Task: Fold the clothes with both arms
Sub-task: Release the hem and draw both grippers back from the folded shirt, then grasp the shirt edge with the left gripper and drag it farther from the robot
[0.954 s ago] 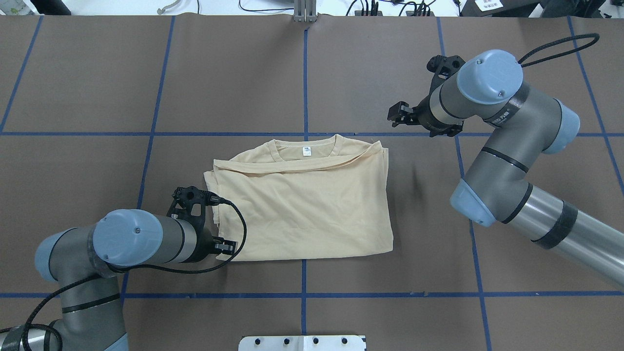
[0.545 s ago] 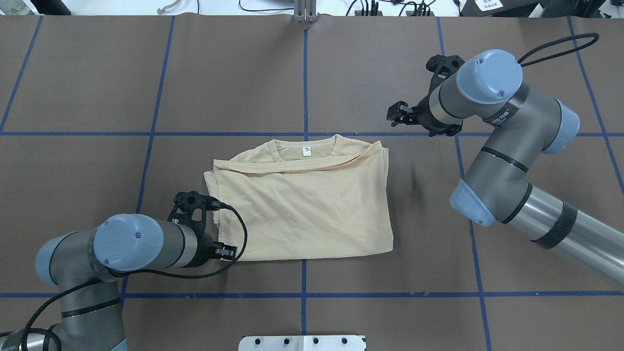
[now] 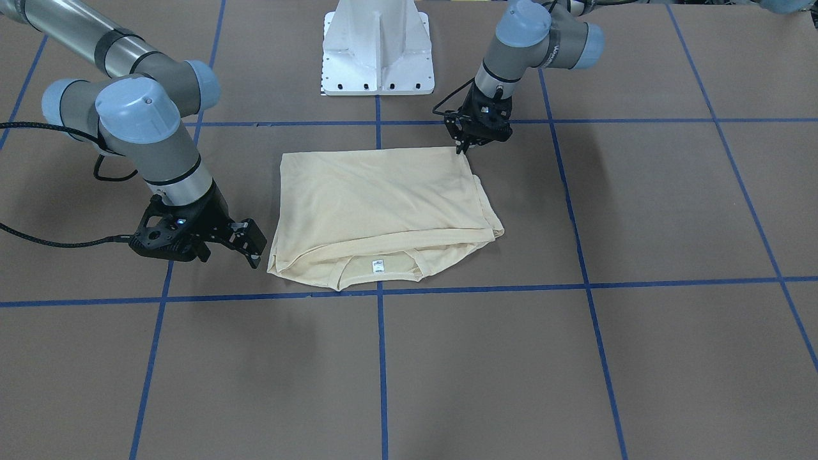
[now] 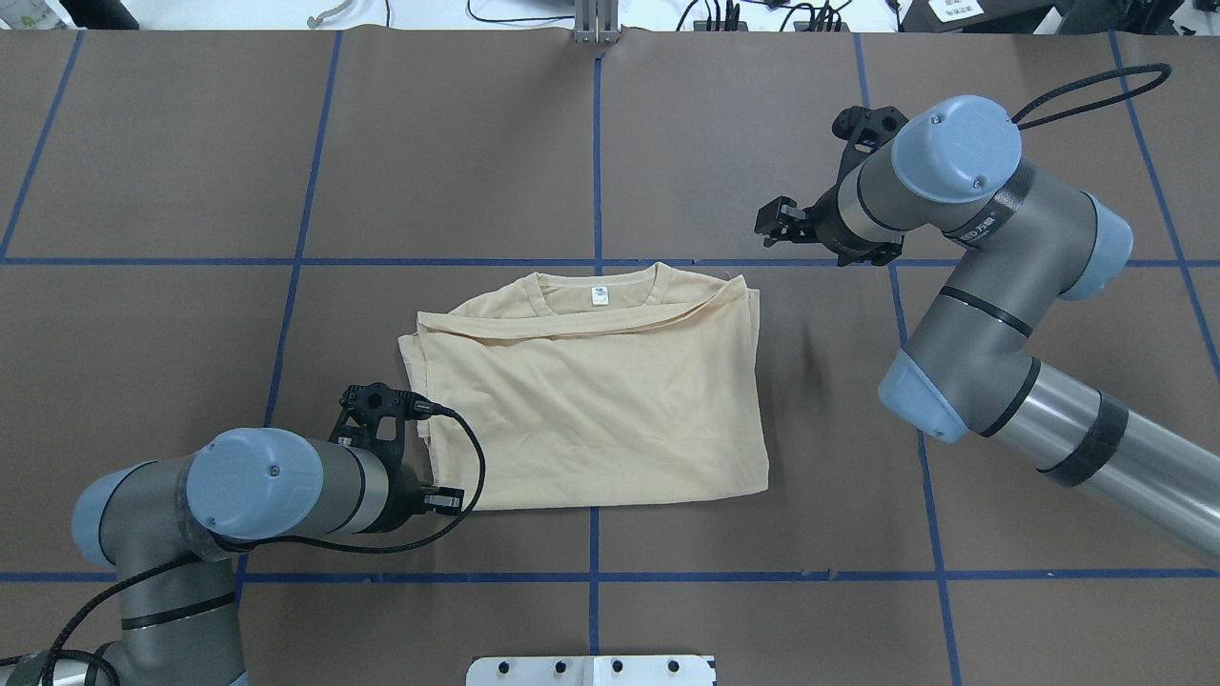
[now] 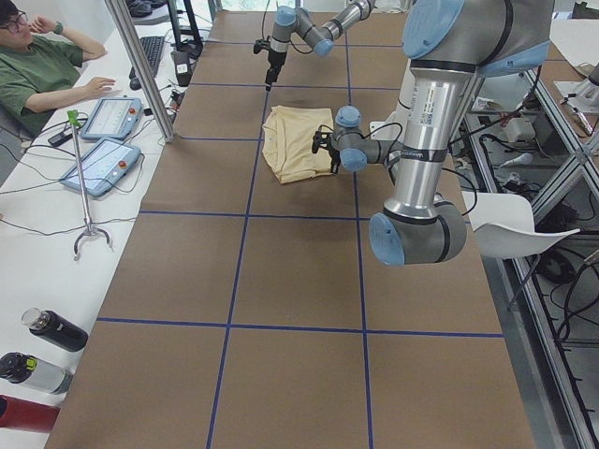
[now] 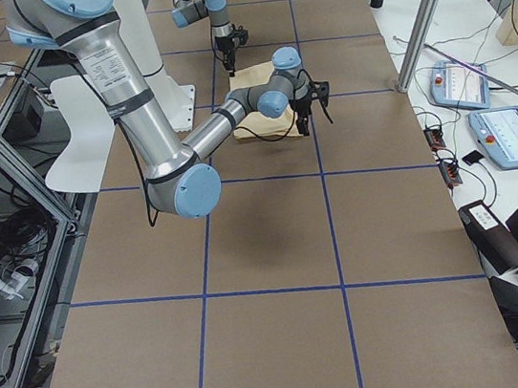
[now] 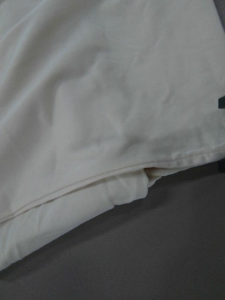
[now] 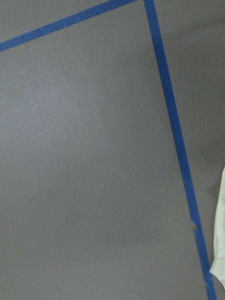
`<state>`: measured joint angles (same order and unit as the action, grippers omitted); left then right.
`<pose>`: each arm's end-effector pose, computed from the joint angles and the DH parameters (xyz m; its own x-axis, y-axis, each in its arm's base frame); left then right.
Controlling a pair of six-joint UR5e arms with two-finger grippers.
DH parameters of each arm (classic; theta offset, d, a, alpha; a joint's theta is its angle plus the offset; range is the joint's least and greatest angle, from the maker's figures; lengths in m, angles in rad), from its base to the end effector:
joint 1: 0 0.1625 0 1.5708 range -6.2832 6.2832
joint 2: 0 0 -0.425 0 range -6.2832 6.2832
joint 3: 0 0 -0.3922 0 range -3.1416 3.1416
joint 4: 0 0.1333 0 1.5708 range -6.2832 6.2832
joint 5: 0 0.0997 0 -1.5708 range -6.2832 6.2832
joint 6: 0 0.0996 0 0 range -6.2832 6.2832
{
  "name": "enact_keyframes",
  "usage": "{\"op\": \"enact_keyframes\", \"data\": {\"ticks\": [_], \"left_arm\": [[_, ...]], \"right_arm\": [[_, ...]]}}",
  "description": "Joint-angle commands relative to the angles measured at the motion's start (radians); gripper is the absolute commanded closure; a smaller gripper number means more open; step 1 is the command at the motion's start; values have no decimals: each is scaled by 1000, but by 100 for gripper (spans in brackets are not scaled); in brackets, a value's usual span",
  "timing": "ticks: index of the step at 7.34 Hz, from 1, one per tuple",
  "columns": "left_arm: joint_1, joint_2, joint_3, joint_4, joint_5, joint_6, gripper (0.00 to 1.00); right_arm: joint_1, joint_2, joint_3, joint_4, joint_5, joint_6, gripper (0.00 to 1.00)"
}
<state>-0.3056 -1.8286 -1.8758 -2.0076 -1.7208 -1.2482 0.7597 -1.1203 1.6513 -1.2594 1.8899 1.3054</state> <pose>0.5145 -0.2865 0.3336 0.5453 0.1567 -0.8235 0.0050 0.9818 0.1901 -0.4084 -0.5287 0.3350 0.5928 0.2195 0.7749 -0.3406 0.9402 -0.0058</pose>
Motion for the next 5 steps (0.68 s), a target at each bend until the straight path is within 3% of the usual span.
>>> {"op": "enact_keyframes", "data": {"ticks": [1, 2, 3, 5], "left_arm": [[0, 20, -12, 1, 0, -5, 100], [-16, 26, -52, 53, -3, 19, 100], [-45, 16, -101, 192, -3, 91, 100], [-160, -6, -68, 251, 6, 203, 100]], "right_arm": [[-2, 1, -1, 0, 0, 0, 1], [-3, 1, -2, 2, 0, 0, 1], [-3, 1, -2, 0, 0, 0, 1], [-6, 1, -4, 2, 0, 0, 1]]}}
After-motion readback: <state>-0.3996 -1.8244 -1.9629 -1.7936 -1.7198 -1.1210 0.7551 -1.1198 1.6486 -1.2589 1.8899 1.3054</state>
